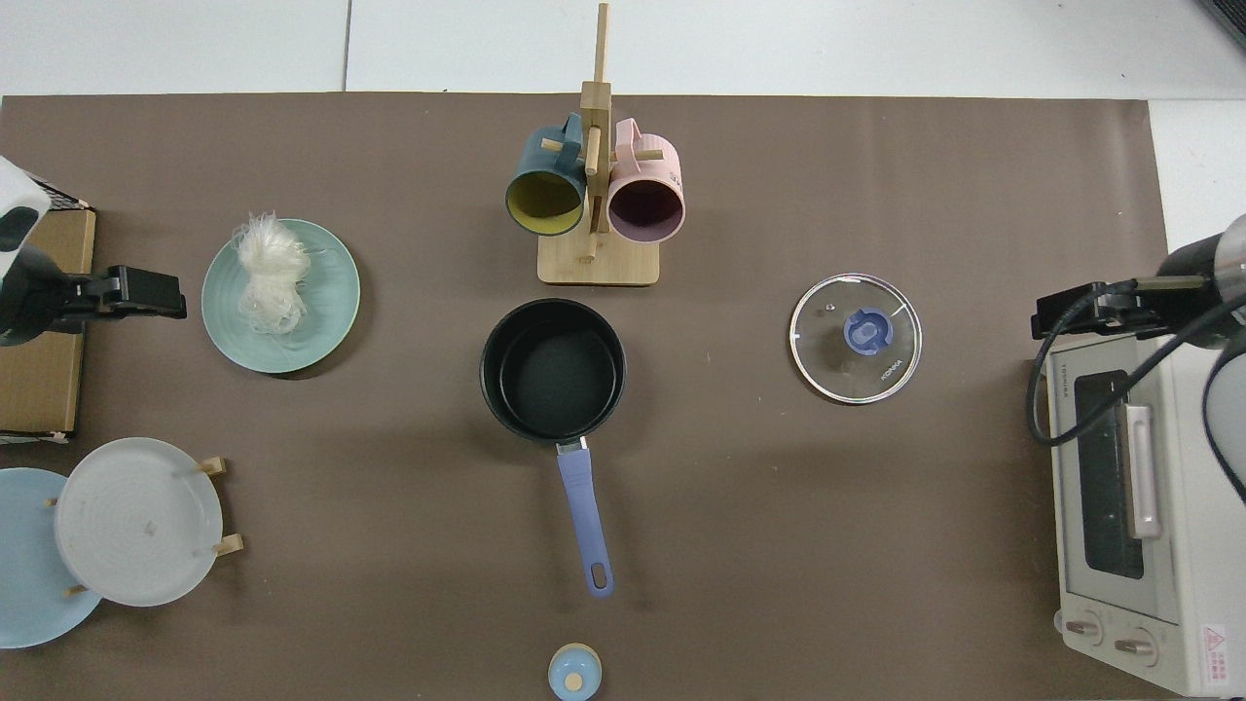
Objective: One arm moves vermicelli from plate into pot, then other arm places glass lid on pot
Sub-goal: 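Move the left gripper toward the vermicelli while the right gripper reaches the lid, then grasp the vermicelli with the left gripper while the right gripper grasps the lid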
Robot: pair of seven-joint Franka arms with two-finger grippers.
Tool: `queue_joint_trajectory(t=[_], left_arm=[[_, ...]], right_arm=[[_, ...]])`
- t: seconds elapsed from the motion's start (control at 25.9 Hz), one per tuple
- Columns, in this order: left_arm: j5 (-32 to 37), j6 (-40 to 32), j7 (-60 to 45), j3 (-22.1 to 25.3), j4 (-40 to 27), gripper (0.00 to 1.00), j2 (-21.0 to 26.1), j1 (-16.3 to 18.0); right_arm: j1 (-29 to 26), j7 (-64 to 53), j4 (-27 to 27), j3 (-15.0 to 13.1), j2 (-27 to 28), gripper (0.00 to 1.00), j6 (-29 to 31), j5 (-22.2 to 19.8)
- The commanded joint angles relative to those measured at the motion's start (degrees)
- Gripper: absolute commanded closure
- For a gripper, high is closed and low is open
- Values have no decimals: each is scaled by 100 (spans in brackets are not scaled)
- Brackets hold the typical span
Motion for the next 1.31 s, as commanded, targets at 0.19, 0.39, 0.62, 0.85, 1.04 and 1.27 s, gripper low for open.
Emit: queue_joint_trajectory(t=[0.19,0.39,0.62,0.85,1.04,1.27], left_arm=[[-143,1073,-144,29,76,0,801,218],[-284,1722,-495,3,76,0,1328,253],[-460,2083,-601,-32,76,0,1741,236],[-442,2479,-777,-76,50,0,2268,60],[-381,2664,-698,-85,50,0,2497,51],[-355,2823,-637,-76,6,0,2655,16]], right_arm=[[135,577,121,473,826,0,970,-65],[188,586,-80,473,1126,0,1479,-92],[214,612,-133,473,1495,0,1822,-101],[250,788,-449,491,1732,0,2393,-400],[250,797,-669,535,1926,0,2886,-426],[320,797,-705,676,2180,0,3159,-444]])
